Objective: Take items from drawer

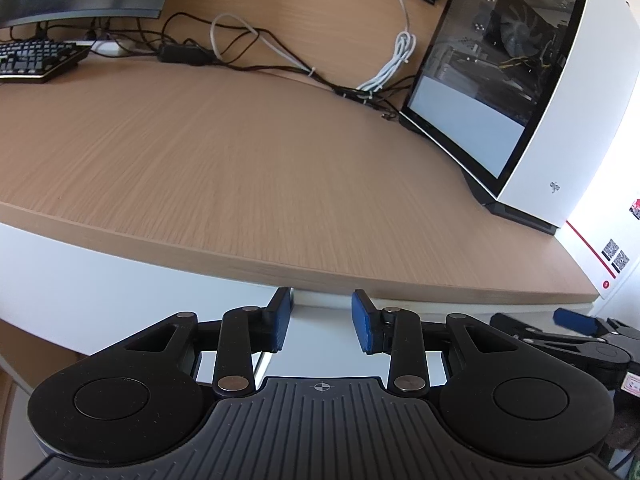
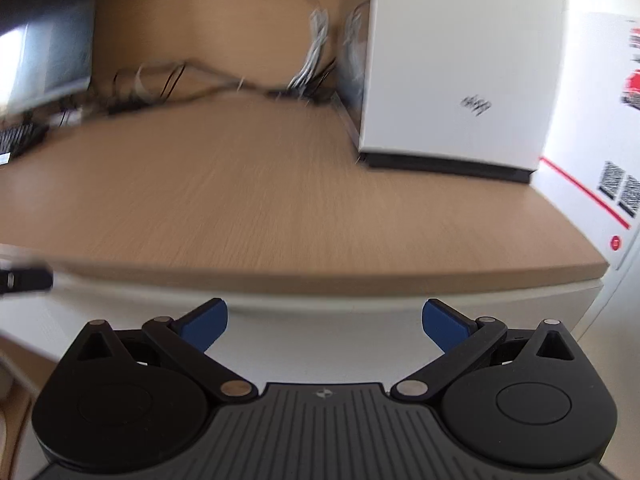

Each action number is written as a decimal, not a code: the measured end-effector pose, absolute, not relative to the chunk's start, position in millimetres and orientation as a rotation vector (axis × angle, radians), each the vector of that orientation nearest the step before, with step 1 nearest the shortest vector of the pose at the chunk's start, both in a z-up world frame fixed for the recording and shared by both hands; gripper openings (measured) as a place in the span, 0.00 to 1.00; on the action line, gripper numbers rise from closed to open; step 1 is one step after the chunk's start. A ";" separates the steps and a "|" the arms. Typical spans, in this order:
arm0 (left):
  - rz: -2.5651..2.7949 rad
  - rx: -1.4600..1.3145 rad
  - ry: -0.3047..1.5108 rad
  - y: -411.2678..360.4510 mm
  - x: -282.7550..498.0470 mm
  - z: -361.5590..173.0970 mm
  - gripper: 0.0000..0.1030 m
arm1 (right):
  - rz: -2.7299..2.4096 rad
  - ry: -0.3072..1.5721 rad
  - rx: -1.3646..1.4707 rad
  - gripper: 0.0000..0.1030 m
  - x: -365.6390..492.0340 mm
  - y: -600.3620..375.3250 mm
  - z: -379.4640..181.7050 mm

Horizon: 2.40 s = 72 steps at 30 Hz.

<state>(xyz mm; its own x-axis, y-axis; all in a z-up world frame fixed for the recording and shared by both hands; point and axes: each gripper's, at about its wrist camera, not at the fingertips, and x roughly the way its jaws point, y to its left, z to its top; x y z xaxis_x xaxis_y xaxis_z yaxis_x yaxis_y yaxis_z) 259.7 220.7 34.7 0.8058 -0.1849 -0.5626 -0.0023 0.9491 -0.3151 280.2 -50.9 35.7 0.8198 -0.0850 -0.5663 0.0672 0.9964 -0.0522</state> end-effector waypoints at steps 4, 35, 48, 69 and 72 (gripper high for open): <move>-0.101 -0.309 0.628 220.9 259.2 34.6 0.35 | -0.092 0.555 -0.028 1.00 276.7 -48.9 40.4; -0.117 -0.303 0.625 220.3 254.2 35.2 0.35 | -0.114 0.578 -0.011 1.00 284.7 -51.5 42.0; -0.119 -0.304 0.624 218.6 250.7 34.3 0.35 | -0.078 0.630 0.050 1.00 286.2 -61.1 40.8; -0.113 -0.310 0.632 217.7 234.2 34.4 0.35 | -0.052 0.749 0.041 1.00 298.7 -66.8 48.2; -0.109 -0.314 0.633 217.4 229.4 34.3 0.35 | -0.053 0.754 0.042 1.00 294.5 -66.8 48.3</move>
<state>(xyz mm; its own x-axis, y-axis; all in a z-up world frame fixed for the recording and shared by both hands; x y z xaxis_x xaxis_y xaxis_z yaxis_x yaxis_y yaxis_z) 229.4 217.4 34.3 0.8021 -0.1951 -0.5644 0.0042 0.9470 -0.3213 294.5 -66.8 48.3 0.7280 -0.0325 -0.6848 0.0628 0.9978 0.0195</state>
